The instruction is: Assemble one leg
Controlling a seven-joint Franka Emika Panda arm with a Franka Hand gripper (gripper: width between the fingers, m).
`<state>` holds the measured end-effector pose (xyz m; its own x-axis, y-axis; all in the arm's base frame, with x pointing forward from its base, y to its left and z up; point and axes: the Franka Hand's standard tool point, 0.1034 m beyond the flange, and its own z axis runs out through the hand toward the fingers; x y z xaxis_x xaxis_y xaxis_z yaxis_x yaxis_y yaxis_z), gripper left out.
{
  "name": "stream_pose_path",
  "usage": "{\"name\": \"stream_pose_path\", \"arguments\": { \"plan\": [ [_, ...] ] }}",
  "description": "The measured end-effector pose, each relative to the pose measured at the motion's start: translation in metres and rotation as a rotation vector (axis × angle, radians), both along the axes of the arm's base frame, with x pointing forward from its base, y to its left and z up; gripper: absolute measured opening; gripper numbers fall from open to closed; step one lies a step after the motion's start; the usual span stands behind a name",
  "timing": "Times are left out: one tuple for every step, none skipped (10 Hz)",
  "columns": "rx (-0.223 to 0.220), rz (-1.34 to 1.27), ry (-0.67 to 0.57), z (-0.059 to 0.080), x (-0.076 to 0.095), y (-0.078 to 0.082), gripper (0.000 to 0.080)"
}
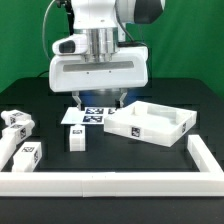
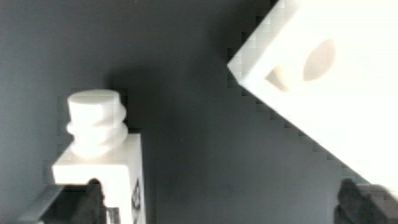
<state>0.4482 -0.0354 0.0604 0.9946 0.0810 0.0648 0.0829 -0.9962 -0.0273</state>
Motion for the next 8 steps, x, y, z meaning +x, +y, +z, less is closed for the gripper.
{"name": "stream_pose_path", "arguments": {
  "plan": [
    [0.003, -0.04, 0.003, 0.0, -0.002, 0.002, 0.0649],
    [0.01, -0.14, 0.019, 0.0, -0.014, 0.011, 0.0649],
    [0.013, -0.211, 0.048, -0.002, -0.038, 0.023, 0.0649],
    [0.013, -0.286, 0.077, -0.009, -0.055, 0.034, 0.0649],
    [0.015, -0.378, 0.114, -0.02, -0.07, 0.045, 0.0649],
    [0.025, -0.44, 0.14, -0.031, -0.073, 0.045, 0.0649],
    [0.025, -0.44, 0.136, -0.033, -0.069, 0.044, 0.0649],
    [0.025, -0.439, 0.138, -0.033, -0.07, 0.044, 0.0649]
  ]
}}
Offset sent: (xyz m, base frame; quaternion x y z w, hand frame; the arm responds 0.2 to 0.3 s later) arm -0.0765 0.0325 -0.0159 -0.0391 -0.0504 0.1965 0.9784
